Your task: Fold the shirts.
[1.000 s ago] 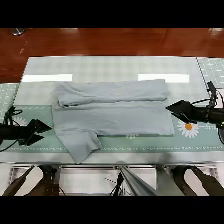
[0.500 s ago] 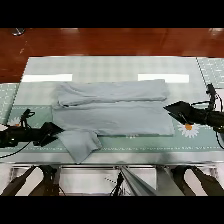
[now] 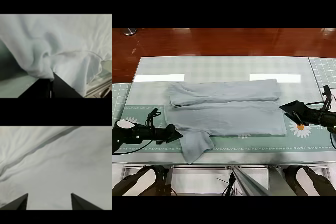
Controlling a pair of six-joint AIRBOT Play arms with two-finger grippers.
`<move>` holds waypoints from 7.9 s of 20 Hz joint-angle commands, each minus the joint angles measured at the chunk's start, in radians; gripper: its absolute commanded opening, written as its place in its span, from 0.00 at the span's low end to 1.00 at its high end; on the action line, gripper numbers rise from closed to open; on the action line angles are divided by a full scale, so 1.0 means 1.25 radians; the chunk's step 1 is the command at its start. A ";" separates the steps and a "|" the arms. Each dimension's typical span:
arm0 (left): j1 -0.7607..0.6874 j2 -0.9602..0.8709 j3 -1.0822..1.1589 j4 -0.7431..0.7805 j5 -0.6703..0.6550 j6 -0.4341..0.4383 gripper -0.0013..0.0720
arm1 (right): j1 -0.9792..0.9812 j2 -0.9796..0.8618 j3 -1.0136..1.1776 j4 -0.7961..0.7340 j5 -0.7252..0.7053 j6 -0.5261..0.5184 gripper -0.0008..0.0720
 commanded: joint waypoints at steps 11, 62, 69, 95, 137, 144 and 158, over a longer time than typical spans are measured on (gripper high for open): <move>-0.015 -0.007 0.001 -0.050 0.006 0.018 0.05 | -0.077 -0.135 -0.055 -0.241 0.108 0.079 0.87; 0.116 -0.203 0.571 0.046 0.058 -0.083 0.98 | -0.048 -0.727 0.718 -0.147 0.141 0.066 0.88; -0.010 -0.025 0.314 -0.057 0.183 0.021 0.98 | 0.043 -0.827 0.682 -0.006 0.102 0.011 0.88; -0.825 -0.505 0.902 0.103 0.291 -0.340 0.04 | 0.121 0.067 0.365 -0.168 0.215 0.071 0.04; -0.335 0.451 0.197 0.175 0.186 -0.406 0.05 | 0.776 -0.878 1.072 0.034 0.039 0.104 0.88; -0.336 0.434 0.198 0.161 0.222 -0.435 0.05 | 0.602 -0.655 1.043 -0.262 0.289 0.136 0.88; -0.336 0.428 0.176 0.159 0.256 -0.432 0.05 | 0.415 -0.110 -0.096 0.104 -0.311 0.126 0.87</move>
